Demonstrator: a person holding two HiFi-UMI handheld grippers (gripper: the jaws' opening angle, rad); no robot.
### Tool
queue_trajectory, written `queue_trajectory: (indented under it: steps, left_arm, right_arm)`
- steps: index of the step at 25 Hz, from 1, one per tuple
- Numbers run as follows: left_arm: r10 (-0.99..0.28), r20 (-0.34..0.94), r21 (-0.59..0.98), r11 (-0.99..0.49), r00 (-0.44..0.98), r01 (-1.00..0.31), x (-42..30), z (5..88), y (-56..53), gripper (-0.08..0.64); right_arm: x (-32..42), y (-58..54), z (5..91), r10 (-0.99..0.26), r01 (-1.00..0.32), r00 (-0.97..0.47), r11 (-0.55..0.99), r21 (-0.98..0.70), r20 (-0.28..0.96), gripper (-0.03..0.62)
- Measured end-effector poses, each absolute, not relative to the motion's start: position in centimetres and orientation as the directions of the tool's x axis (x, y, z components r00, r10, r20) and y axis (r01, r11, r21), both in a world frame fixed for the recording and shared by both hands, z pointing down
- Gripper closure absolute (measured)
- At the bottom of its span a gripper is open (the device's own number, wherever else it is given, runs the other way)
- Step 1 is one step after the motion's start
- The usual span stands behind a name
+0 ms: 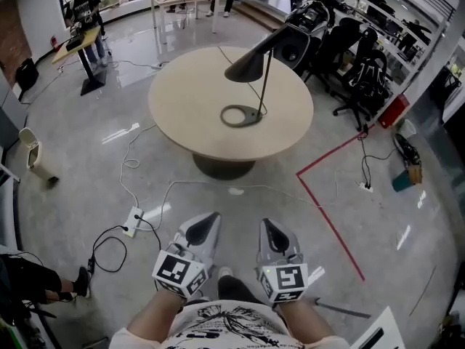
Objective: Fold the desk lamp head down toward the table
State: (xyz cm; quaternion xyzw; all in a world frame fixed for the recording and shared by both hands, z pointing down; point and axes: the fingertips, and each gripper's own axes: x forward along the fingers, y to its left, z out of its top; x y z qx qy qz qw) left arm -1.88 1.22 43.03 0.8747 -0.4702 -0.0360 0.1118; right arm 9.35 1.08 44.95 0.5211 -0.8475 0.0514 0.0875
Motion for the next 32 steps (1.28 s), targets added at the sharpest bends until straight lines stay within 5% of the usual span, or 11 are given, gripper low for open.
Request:
queue_trajectory:
  steps: [32]
  left_arm:
    - [-0.82,0.01,0.147,-0.565,0.573,-0.812,-6.7,40.9,16.2,0.554]
  right_arm:
    - [3.2,15.9,43.7,-0.872,-0.882,-0.468,0.471,-0.014,0.143,0.583]
